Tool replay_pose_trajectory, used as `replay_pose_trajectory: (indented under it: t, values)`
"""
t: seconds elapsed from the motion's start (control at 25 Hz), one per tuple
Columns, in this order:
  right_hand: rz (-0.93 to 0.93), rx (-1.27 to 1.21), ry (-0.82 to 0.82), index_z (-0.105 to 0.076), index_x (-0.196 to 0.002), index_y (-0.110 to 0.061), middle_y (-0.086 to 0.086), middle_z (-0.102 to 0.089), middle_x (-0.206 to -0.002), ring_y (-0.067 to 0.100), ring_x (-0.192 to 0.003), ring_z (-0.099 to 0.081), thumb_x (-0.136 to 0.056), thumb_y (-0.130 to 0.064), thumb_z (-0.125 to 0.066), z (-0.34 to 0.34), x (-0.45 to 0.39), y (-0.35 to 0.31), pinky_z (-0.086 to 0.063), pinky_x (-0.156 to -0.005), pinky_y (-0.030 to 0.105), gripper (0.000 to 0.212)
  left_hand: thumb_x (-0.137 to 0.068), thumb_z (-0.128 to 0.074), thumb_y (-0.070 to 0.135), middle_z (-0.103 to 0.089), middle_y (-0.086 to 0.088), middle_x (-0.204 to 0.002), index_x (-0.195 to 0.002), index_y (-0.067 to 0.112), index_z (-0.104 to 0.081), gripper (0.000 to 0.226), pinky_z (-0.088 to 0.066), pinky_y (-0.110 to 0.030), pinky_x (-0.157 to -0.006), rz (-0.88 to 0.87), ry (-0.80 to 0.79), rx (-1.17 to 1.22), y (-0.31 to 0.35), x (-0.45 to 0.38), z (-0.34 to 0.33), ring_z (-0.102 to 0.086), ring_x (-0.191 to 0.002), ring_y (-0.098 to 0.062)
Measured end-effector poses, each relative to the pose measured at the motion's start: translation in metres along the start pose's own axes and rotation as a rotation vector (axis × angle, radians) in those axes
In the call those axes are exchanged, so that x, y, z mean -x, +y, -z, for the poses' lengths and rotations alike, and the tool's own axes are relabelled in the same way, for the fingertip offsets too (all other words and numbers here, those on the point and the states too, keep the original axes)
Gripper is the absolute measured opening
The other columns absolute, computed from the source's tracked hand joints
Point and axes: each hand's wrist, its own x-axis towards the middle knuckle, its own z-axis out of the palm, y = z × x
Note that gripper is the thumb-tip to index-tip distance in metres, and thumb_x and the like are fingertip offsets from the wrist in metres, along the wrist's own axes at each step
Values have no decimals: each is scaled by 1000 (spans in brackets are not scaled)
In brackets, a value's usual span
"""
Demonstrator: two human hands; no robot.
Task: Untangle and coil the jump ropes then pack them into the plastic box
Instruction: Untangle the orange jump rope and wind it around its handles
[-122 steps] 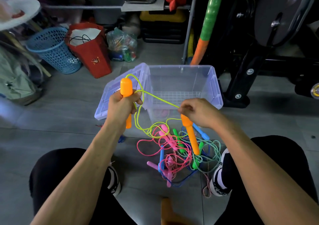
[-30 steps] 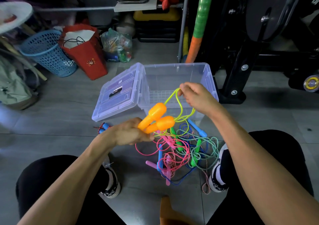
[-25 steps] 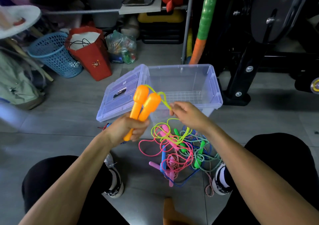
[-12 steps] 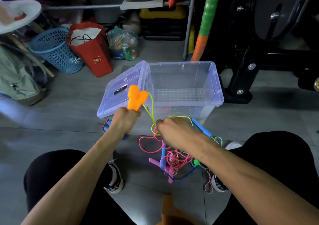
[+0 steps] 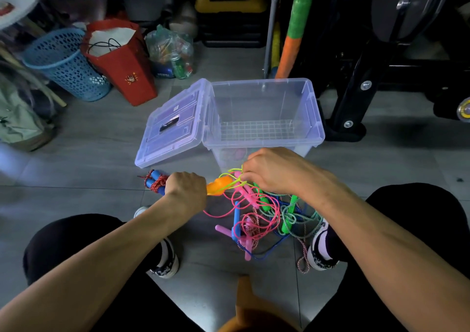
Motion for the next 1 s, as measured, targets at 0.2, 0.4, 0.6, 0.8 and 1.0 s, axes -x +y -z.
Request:
replay_pose_trajectory:
  t: [0.2, 0.4, 0.6, 0.8, 1.0]
  values:
    - [93, -64, 152, -68, -92, -12, 5, -64, -93, 30, -87, -61, -101, -31, -48, 0, 2, -9, -38, -63, 34, 29, -95, -48, 19, -65, 1, -118, -114, 20, -62, 24, -41, -30, -70, -65, 51, -104, -8, -1, 8, -63, -109, -22]
    - [58, -230, 202, -70, -92, -15, -2, -60, -87, 20, -84, -56, -98, -31, -52, 0, -9, -2, -38, -66, 32, 25, -92, -47, 20, -65, 0, -113, -112, 22, -60, 23, -42, -31, -73, -327, 94, -115, -16, 1, 1, -63, -105, -24]
    - [-62, -575, 183, -75, -90, -10, 6, -69, -81, 22, -77, -61, -93, -30, -62, -29, -22, 25, -49, -75, 37, 24, -66, -39, 25, -62, 4, -77, -89, 23, -60, 31, -48, -30, -66, -743, 607, 179, -31, -6, -16, -62, -75, -23]
    - [-143, -1000, 259, -61, -76, 5, 2, -47, -60, 5, -52, -39, -99, -28, -53, -48, -17, 12, -32, -53, 22, 41, -80, -59, 16, -48, 17, -61, -76, 30, -46, 20, -38, -23, -52, -482, 744, 897, -39, -4, -16, -46, -53, -10]
    - [-301, -936, 229, -69, -81, -9, -3, -49, -55, 2, -42, -42, -101, -26, -48, -44, -18, -3, -32, -49, 19, 34, -93, -61, 27, -40, 11, -44, -60, 20, -42, 39, -51, -40, -61, -29, 339, 1558, -15, -6, -6, -41, -48, -14]
